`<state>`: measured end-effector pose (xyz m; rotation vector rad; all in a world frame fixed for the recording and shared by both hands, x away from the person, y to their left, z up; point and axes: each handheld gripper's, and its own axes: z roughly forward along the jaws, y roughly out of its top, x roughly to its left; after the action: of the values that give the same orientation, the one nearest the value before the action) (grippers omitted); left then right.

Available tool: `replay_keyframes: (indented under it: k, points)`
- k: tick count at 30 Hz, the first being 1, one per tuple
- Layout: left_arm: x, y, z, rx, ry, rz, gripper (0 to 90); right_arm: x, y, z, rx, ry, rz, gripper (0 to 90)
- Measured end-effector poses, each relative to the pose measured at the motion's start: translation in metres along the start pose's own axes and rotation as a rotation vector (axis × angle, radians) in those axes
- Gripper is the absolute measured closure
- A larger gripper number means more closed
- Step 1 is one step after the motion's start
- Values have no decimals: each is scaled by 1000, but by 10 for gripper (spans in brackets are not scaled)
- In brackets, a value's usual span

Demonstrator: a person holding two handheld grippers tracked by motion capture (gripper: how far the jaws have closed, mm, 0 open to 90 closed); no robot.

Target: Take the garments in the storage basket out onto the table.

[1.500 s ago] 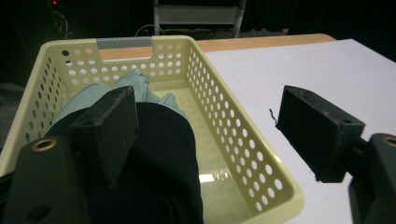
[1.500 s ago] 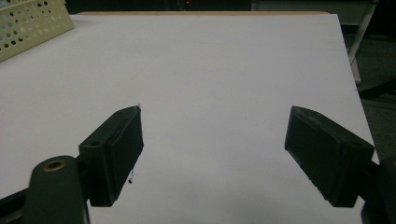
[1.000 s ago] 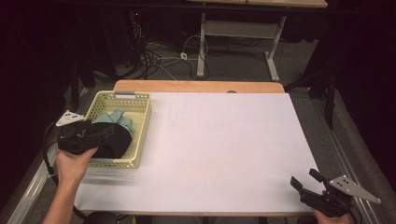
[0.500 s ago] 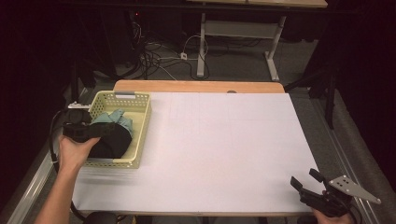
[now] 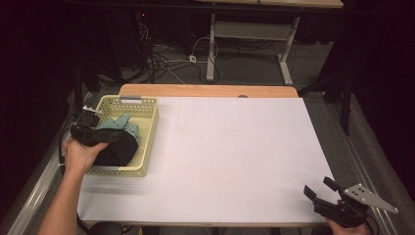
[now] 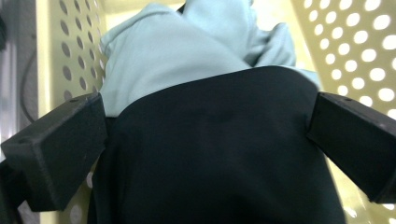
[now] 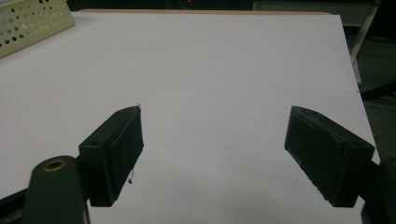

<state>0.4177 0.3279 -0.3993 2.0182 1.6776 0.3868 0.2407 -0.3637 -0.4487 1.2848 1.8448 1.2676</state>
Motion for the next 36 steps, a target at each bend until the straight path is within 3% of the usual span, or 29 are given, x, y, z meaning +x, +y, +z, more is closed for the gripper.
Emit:
replay_keyframes:
  k: [6,11,16,19,23,26,33,36]
  points:
    - [9,1,10,48,-19,-42,0,1,0,0,0,1,-5,202]
    - [9,0,15,69,-31,-43,0,0,0,0,1,0,-6,204]
    - [11,-5,19,77,-64,-69,0,1,0,0,1,-4,-15,205]
    - [10,-5,20,84,-68,-55,0,2,0,0,2,-5,-16,205]
    - [6,-1,28,155,-77,-64,0,2,0,0,6,-6,-13,205]
    - [4,0,31,179,-75,-64,4,2,0,0,5,-5,-15,205]
    - [0,1,35,220,-84,-67,126,1,0,1,8,-2,-12,206]
    - [-1,3,39,241,-121,-87,213,1,0,1,8,-1,-12,206]
